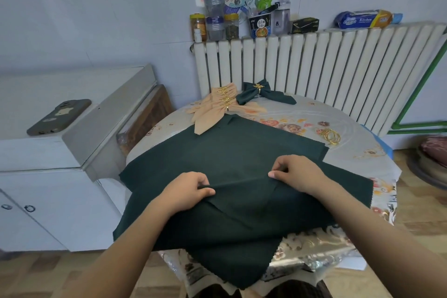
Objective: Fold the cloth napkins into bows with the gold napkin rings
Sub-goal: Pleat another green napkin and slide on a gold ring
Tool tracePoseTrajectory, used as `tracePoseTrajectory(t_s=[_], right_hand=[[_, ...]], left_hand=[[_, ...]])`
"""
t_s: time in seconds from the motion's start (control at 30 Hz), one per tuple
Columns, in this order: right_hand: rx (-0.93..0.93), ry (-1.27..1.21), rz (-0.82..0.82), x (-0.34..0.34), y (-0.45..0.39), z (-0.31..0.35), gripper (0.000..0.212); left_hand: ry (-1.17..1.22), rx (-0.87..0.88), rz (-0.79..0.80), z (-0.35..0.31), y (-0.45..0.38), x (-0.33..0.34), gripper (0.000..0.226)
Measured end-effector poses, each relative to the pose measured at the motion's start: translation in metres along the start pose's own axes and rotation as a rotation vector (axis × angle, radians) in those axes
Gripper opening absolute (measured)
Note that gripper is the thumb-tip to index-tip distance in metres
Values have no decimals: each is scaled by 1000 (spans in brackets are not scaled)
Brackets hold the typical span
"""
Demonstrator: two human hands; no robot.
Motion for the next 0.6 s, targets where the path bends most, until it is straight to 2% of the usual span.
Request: tracePoseTrajectory(t_s=[0.03,0.13,0.23,0.33,0.4,0.53,0.6], right_hand=[[-2,16,-47,3,-3,2,12],[-96,54,-121,18,-15,12,31],[-183,93,-110,37,-20,23,42],[-252,61,25,65,-19,32,50],[-258,40,86,82,-21,31,53],[-256,25,-50,90,-34,33,28],[-244,29,-127,86,-47,35,23]], left_hand=[[-38,-36,-49,2,-4,2,21],[-92,-119,-214,9,-18,8,11],[-70,-59,-307,11,-24,21,26],[81,114,-236,3,-24,38,27],[173,147,-131,3,-25,50,28],[237,103,9,13,-33,55,48],[252,90,-3,15,-44,50,42]])
Point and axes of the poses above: each hand's wrist, its own y-axis away from the middle knuckle, its own x-axis out of the palm, z = x × y, the point moved 6 cm from there along -y, towards the middle knuckle, and after that the axes turned 11 degrees about -z, right-handed, at the moved point
